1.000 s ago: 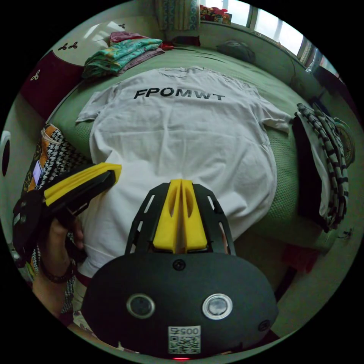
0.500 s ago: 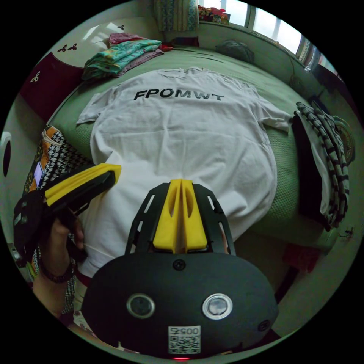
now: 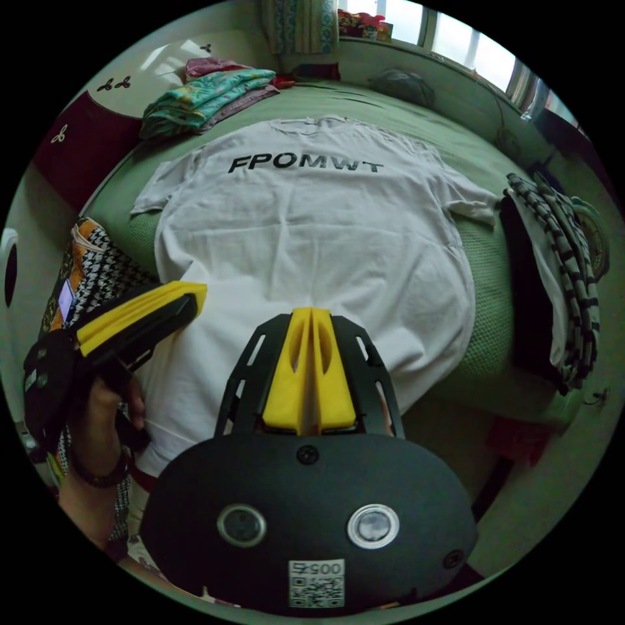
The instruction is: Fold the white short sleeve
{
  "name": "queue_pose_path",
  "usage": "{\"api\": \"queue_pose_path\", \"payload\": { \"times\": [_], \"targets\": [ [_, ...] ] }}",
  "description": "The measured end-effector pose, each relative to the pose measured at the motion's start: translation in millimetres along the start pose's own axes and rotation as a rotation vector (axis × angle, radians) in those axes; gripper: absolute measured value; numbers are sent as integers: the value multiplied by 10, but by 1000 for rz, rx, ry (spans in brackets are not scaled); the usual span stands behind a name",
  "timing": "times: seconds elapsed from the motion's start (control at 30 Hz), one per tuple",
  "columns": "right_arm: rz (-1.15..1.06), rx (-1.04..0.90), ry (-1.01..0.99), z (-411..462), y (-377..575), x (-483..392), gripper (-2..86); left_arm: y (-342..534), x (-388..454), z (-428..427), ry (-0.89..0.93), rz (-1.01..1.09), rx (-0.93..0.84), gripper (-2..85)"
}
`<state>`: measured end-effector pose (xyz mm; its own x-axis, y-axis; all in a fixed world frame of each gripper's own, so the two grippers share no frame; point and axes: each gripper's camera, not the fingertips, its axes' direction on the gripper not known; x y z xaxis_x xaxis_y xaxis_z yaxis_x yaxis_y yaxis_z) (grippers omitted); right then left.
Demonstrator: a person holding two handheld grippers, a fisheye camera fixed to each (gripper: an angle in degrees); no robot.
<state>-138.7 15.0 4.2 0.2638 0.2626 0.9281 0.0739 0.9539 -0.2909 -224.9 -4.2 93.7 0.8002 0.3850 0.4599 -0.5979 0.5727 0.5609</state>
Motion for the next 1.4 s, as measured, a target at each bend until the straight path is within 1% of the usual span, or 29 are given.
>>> {"api": "queue_pose_path", "payload": {
  "times": [1.4],
  "targets": [
    [7, 0, -7, 75, -21, 78, -10, -94, -163, 65, 21, -11, 1, -6]
  ]
}}
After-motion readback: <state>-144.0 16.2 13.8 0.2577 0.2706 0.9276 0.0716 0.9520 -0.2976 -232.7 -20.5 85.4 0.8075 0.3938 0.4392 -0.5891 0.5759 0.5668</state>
